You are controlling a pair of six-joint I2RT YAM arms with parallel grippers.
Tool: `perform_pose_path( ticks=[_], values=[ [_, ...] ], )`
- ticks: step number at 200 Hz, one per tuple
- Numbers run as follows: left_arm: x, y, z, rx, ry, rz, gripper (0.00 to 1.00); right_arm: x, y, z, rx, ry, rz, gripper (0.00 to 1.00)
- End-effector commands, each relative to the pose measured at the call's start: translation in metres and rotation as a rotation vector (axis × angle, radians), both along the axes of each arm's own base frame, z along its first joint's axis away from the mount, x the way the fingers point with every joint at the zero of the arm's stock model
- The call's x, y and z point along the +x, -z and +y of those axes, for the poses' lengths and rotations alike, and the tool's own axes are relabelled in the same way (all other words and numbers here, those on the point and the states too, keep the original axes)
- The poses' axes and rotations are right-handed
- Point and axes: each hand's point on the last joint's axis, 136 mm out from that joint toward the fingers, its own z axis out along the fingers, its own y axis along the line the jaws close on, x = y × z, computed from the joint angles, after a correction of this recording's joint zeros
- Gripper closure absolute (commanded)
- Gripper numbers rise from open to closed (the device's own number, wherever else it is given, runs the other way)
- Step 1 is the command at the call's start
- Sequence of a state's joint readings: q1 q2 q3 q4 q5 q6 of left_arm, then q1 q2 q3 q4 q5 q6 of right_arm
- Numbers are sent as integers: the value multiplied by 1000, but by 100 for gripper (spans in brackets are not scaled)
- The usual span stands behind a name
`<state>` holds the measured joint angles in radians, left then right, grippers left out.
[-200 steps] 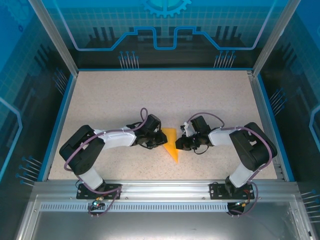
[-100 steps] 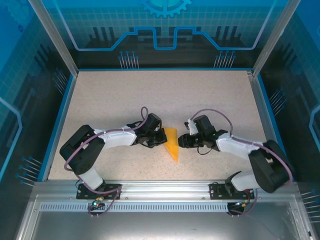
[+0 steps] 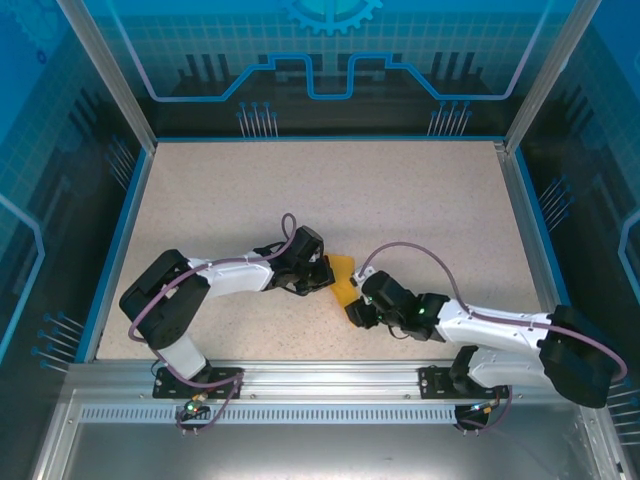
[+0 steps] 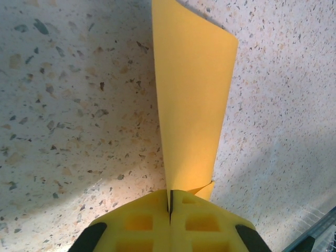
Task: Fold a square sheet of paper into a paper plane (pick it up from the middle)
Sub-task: Fold the wing for the fifth time at the center of the table.
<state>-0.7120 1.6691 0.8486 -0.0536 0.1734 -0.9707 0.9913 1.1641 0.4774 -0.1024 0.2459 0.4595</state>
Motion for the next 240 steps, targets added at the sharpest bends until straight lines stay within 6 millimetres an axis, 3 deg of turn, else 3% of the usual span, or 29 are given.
perform_pose_path(
  ticks=[1, 53, 95, 117, 185, 240],
  values=[
    [4, -10, -9, -33, -1, -10, 100, 4, 1, 3, -74, -5, -71, 54],
    [2, -10, -9, -32, 0, -6, 100, -1, 10, 25, -124, -60, -88, 53],
    [2, -8, -9, -30, 1, -2, 100, 3, 18, 32, -173, -61, -100, 53],
    [2, -9, -10, -35, 3, -1, 100, 5, 22, 36, -190, -63, -100, 57],
    [2, -9, -10, -30, 5, 3, 100, 9, 33, 35, -253, -53, -104, 65],
    [3, -9, -9, -29, -2, 1, 100, 9, 28, 31, -249, -42, -115, 64]
  ],
)
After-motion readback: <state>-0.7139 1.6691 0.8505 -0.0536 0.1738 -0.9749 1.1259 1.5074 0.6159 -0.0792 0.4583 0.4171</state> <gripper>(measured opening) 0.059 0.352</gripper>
